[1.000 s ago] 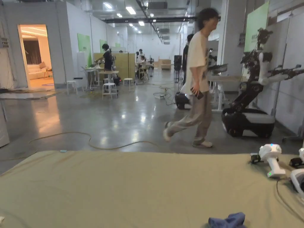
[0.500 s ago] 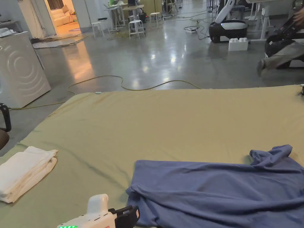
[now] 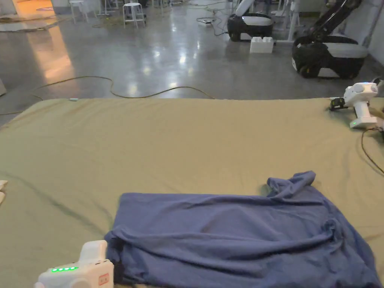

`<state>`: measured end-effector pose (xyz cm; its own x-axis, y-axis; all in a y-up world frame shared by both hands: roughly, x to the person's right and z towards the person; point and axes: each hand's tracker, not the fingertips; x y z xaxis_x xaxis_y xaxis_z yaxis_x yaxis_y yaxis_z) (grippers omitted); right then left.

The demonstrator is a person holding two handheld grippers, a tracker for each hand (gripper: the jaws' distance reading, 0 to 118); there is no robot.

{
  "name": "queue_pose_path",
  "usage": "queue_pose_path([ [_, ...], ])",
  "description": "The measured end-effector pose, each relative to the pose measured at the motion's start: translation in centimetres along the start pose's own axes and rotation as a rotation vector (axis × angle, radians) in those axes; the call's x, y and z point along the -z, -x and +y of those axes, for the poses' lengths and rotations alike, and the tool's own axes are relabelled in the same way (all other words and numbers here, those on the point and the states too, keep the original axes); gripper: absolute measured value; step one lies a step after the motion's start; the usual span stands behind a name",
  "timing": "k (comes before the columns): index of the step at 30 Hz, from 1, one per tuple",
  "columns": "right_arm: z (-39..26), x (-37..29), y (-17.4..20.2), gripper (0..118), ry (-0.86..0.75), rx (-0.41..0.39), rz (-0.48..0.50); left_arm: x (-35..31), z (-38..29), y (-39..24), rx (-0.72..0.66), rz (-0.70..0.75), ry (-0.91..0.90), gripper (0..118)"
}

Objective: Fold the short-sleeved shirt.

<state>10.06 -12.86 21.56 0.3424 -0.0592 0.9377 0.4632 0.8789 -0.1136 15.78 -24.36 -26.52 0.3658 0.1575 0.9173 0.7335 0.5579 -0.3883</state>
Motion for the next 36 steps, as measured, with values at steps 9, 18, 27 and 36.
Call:
queue_pose_path([
  [9, -3.8, 19.3, -7.0, 86, 0.316, 0.173, -0.194, 0.6, 0.1, -1.2, 0.086, 0.037, 0.049, 6],
  [18, -4.4, 20.7, -6.4, 7, 0.418, 0.141, -0.2, 0.1, -0.1, -0.9, 0.097, 0.025, 0.024, 5],
  [27, -2.8, 13.1, -6.0, 7, 0.354, 0.198, -0.196, -11.0, -2.3, 6.3, -0.133, -0.093, -0.118, 3],
  [36, -8.2, 6.1, -4.9, 7, 0.375, 0.151, -0.155, -16.7, -8.9, 10.1, -0.175, -0.092, -0.124, 0],
])
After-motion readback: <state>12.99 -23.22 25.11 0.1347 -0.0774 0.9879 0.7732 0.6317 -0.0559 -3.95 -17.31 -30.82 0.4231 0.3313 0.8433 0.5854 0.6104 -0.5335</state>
